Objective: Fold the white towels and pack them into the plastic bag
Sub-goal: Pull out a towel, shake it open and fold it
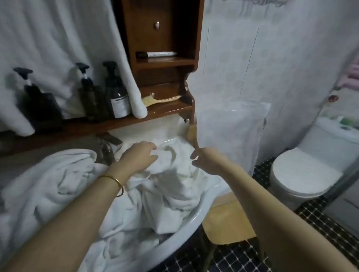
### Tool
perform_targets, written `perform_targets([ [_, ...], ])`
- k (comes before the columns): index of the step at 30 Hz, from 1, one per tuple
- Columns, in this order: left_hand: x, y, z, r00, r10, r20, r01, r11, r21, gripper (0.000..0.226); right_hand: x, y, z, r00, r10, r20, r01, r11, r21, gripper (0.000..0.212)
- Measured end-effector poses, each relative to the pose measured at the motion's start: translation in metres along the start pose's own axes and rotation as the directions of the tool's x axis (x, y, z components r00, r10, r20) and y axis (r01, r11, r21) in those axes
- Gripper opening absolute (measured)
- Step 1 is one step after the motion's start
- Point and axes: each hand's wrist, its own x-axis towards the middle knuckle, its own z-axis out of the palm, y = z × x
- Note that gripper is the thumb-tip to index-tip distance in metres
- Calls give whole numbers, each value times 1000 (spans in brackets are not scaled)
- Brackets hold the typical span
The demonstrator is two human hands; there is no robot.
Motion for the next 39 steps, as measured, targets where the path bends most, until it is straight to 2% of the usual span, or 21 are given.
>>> perform_targets([
  [3,0,-11,17,994,17,108,-28,994,103,67,10,-2,21,999,53,8,-54,998,30,30],
  [5,2,-14,29,991,47,129,-80,959,270,71,20,-5,32,997,76,8,-77,994,78,31],
  [7,12,-19,39,989,110,98,-142,884,445,53,31,-5,36,994,108,-9,-106,986,131,32],
  [9,25,-23,37,987,159,2,-144,889,435,18,41,-6,36,989,144,-43,-135,977,164,35],
  [10,32,-25,34,986,155,-65,-125,935,333,12,46,-6,36,985,158,-65,-144,972,185,38],
  [12,49,-27,18,975,39,-221,-61,994,-95,14,56,-8,35,977,186,-105,-155,955,253,42],
  [13,57,-25,2,960,-78,-267,-30,926,-378,18,61,-9,34,971,210,-118,-165,936,309,44],
  [15,65,-19,-34,926,-292,-239,-29,576,-817,29,68,-13,35,955,278,-100,-203,864,461,49],
  [17,60,-18,-65,912,-397,-104,-2,249,-969,38,73,-18,38,945,323,-50,-229,763,604,61],
  [18,57,-20,-75,916,-398,-45,29,178,-984,40,74,-20,39,944,327,-35,-227,726,649,69],
  [19,54,-23,-84,927,-376,-5,63,170,-983,40,76,-21,40,948,316,-37,-212,713,668,76],
  [22,45,-37,-95,957,-275,92,164,253,-953,32,83,-28,44,981,191,-38,-121,750,650,88],
  [24,40,-45,-95,963,-226,145,203,261,-944,22,87,-37,45,996,87,33,-85,708,701,88],
  [27,33,-55,-92,950,-144,276,303,226,-926,34,91,-51,50,983,-91,159,-37,751,659,66],
  [29,28,-62,-92,935,-111,336,353,249,-902,41,94,-57,54,985,-127,116,35,810,585,40],
  [30,27,-64,-91,926,-98,363,376,299,-877,43,94,-59,55,991,-120,56,65,809,585,29],
  [32,27,-68,-89,905,-80,418,392,540,-745,38,94,-63,53,994,-96,-55,108,745,658,13],
  [34,27,-66,-88,873,-108,476,358,805,-473,33,95,-67,42,989,-73,-131,147,646,749,6],
  [35,27,-62,-87,843,-141,518,355,870,-342,37,95,-70,36,984,-81,-159,175,618,766,7],
  [37,29,-56,-82,805,-200,558,399,880,-260,62,96,-76,23,968,-135,-210,248,590,768,11],
  [39,32,-46,-76,825,-186,534,425,827,-369,70,96,-81,11,944,-160,-287,325,590,739,12],
])
